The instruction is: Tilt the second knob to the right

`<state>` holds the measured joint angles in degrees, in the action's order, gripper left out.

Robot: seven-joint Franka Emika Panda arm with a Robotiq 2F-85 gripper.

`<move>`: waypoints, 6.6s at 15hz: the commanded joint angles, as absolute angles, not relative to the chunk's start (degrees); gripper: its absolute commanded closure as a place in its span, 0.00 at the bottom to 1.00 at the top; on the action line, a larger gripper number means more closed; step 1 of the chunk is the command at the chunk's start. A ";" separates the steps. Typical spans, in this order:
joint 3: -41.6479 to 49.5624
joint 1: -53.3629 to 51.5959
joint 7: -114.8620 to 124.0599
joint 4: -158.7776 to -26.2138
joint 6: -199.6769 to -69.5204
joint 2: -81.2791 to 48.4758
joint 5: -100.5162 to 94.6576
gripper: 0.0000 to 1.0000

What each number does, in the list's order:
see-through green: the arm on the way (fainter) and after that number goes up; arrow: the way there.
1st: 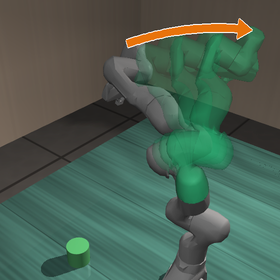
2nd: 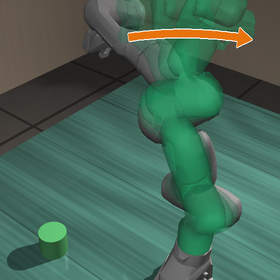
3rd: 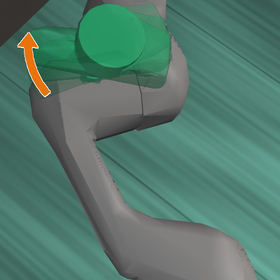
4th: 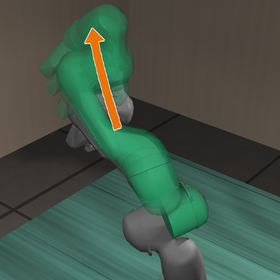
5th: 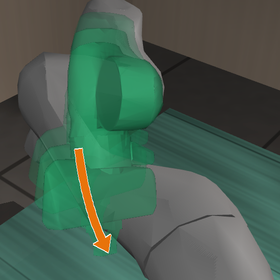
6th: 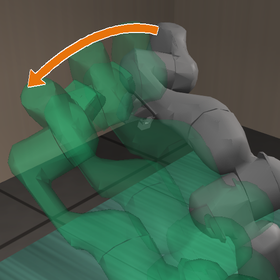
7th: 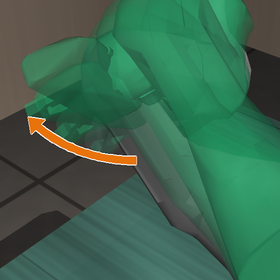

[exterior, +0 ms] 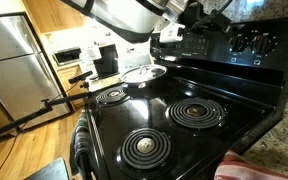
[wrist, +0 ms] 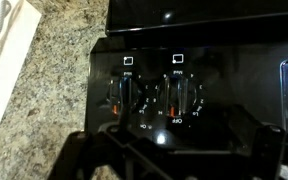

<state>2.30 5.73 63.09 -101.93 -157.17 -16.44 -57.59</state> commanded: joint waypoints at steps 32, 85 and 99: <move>5.81 6.36 71.03 -93.59 -162.16 -26.60 -59.63 0.00; 5.37 6.28 65.50 -98.30 -171.01 -22.70 -69.74 0.00; 6.57 6.22 66.11 -95.56 -172.37 -24.72 -70.49 0.00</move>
